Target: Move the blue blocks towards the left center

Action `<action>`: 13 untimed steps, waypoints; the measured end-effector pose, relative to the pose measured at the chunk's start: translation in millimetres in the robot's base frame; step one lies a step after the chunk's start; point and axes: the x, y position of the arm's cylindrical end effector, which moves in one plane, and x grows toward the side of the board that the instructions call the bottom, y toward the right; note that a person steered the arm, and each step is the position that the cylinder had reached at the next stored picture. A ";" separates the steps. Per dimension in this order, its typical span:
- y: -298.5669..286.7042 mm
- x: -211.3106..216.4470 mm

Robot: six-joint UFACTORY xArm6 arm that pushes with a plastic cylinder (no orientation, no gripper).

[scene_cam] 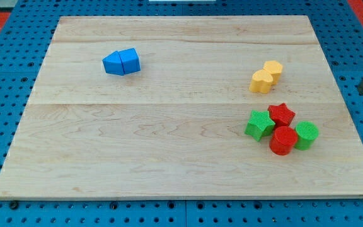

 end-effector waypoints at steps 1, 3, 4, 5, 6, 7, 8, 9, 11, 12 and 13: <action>-36.5 36.7; -196.5 17.1; -239.8 4.2; -307.5 -30.6; -347.5 -87.6; -404.0 -126.0; -474.8 -126.4; -519.9 -117.7; -533.8 -67.5; -523.2 -38.6; -529.6 -38.9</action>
